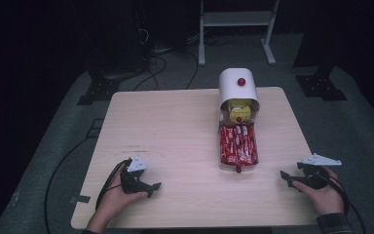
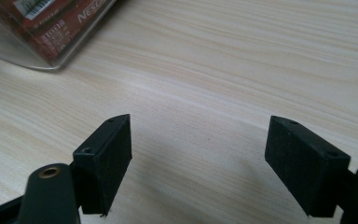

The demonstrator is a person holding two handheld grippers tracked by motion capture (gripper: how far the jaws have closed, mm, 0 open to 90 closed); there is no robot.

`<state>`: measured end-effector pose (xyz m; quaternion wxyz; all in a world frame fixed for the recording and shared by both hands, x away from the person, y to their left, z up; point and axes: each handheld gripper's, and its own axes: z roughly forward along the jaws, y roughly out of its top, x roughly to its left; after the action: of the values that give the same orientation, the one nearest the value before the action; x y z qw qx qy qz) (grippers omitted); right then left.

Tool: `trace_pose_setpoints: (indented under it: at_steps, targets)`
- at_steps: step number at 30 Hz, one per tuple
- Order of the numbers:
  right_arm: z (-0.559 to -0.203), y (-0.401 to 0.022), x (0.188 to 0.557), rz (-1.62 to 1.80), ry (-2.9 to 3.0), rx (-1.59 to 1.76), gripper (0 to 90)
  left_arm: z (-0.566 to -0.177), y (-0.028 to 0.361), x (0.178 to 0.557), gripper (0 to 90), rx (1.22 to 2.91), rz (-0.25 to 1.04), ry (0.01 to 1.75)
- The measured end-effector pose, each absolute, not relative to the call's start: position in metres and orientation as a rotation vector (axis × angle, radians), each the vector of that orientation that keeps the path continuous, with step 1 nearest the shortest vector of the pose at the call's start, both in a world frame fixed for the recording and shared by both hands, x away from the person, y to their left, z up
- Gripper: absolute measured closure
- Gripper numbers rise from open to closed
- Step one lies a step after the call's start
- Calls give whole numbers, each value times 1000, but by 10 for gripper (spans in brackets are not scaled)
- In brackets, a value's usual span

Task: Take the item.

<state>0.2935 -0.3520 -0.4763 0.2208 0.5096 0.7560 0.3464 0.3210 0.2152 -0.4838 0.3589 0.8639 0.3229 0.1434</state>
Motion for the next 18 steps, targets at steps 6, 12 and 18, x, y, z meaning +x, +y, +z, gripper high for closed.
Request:
trace_pose_setpoints:
  at_steps: [6,12,18]
  targets:
    - [-473,-350,295,973,2093,1392,226,-484,215,321,0,2228,370,833]
    - [-469,-348,296,984,2097,1374,232,-484,215,321,0,2229,370,833]
    - [-464,-346,297,997,2094,1366,235,-484,215,321,0,2229,370,832]
